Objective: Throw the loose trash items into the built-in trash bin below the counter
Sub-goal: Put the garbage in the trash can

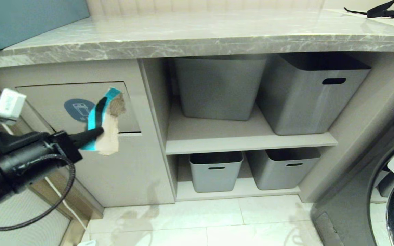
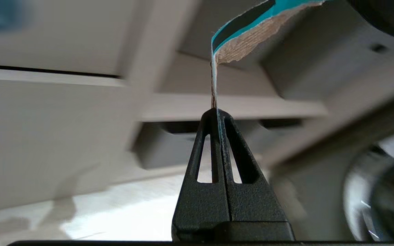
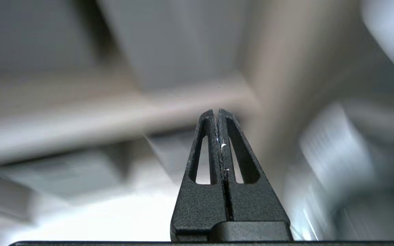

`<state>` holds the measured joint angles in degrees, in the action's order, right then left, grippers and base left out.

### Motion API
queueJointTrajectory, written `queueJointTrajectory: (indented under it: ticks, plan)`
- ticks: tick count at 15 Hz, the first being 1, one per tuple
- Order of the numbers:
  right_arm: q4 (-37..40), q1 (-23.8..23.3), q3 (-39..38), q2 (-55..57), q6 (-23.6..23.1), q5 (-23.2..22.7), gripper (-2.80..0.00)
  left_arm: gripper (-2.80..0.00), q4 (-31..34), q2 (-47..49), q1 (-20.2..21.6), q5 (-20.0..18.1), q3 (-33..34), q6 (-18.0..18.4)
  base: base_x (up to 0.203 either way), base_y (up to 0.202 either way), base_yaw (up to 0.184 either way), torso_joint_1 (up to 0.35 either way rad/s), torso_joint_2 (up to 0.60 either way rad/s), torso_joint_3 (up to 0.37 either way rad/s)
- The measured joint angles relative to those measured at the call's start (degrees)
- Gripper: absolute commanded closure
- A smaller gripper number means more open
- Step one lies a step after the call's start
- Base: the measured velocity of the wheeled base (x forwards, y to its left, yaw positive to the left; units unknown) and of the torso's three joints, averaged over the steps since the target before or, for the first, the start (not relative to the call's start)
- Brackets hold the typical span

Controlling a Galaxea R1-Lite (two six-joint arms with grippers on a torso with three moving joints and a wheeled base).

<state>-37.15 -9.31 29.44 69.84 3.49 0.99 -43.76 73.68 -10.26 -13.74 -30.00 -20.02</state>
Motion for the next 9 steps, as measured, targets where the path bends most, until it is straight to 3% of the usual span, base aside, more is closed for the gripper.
queueJointTrajectory:
  ticks: [2,4,7,9]
  plan:
    - [0.54,-4.23,-13.31,-9.11,-2.14,-1.95,0.00,0.00,0.09,-3.33,7.20,0.01,2.99,1.76,0.000,0.000,0.000,0.000,0.00,0.000]
    - [3.92,-5.82,-23.57,-18.85,-5.32,-7.86,0.00,0.00,-0.25,-4.90,14.13,0.66,5.09,5.63,0.000,0.000,0.000,0.000,0.00,0.000]
    - [20.88,-6.74,-27.02,-34.90,-11.07,-16.37,0.00,0.00,-0.41,-4.38,22.75,2.03,6.44,13.19,0.000,0.000,0.000,0.000,0.00,0.000]
    - [35.03,-7.09,-25.93,-42.57,-13.80,-19.35,0.00,0.00,-0.69,-2.46,26.05,1.92,6.65,16.09,0.000,0.000,0.000,0.000,0.00,0.000]
